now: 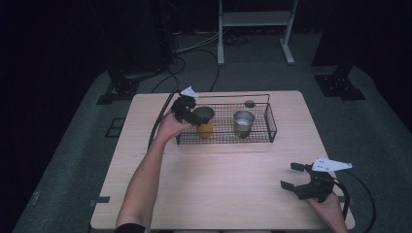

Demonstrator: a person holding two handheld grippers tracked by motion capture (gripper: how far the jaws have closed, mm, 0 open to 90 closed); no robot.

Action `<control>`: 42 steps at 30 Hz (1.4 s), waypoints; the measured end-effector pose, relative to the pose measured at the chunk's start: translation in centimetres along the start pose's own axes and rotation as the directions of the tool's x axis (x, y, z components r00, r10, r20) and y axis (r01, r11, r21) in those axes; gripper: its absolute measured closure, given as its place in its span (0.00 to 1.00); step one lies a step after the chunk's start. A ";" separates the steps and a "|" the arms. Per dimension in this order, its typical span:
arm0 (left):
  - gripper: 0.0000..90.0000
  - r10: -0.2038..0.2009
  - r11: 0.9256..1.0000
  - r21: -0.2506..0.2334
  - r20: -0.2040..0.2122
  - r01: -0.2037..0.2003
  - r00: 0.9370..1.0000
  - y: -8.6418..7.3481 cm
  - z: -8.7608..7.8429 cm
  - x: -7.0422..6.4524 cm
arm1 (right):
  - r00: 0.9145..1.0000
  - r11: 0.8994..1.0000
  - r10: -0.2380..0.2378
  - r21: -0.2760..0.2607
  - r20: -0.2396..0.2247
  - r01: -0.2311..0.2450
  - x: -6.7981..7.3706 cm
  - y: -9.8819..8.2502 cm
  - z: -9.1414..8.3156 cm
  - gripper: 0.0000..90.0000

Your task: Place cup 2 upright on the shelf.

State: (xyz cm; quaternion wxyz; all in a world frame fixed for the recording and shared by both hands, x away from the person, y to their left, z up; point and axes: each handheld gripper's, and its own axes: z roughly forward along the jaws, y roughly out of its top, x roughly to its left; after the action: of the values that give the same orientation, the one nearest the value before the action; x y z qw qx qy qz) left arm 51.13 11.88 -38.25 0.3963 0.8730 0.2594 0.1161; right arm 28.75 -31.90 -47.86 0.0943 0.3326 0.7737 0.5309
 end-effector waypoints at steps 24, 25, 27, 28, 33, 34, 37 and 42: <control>0.02 0.042 0.996 -0.084 0.031 -0.039 0.999 -1.0 -3.3 -2.4 | 0.999 1.000 0.006 0.002 0.036 -0.006 -0.2 -0.2 -0.2 0.07; 0.02 0.041 0.995 -0.089 0.034 -0.038 0.999 -1.1 -3.4 -2.5 | 0.999 1.000 0.005 0.004 0.037 -0.005 -0.2 -0.2 -0.2 0.07; 0.02 0.052 0.995 -0.088 0.036 -0.048 0.998 -1.2 -3.5 -2.8 | 0.999 1.000 0.008 0.004 0.040 -0.008 -0.2 -0.3 -0.2 0.07; 0.02 0.053 0.995 -0.086 0.036 -0.050 0.998 -1.2 -3.5 -2.9 | 0.999 1.000 0.010 0.003 0.041 -0.010 -0.2 -0.3 -0.2 0.07; 0.02 0.061 0.994 -0.098 0.025 -0.058 0.998 -1.6 -4.3 -3.4 | 0.999 1.000 0.003 0.000 0.052 -0.003 -0.2 -0.3 -0.5 0.07; 0.02 0.060 0.993 -0.099 0.025 -0.057 0.998 -1.7 -4.4 -3.4 | 0.998 1.000 0.000 0.000 0.055 0.000 -0.2 -0.3 -0.5 0.07; 0.02 0.066 0.993 -0.101 0.025 -0.063 0.998 -1.9 -4.7 -3.7 | 0.998 1.000 0.000 0.004 0.057 0.000 -0.3 -0.4 -0.4 0.07; 0.02 0.071 0.992 -0.108 0.036 -0.067 0.997 -2.5 -5.2 -4.3 | 0.998 1.000 -0.001 0.005 0.059 0.001 -0.3 -0.4 -0.2 0.07</control>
State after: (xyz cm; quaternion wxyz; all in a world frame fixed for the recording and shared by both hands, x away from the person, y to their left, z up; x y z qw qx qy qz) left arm 44.57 14.18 -36.69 0.4433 0.8611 0.2146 0.1262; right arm 28.68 -32.34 -48.19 0.1163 0.3481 0.7721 0.5188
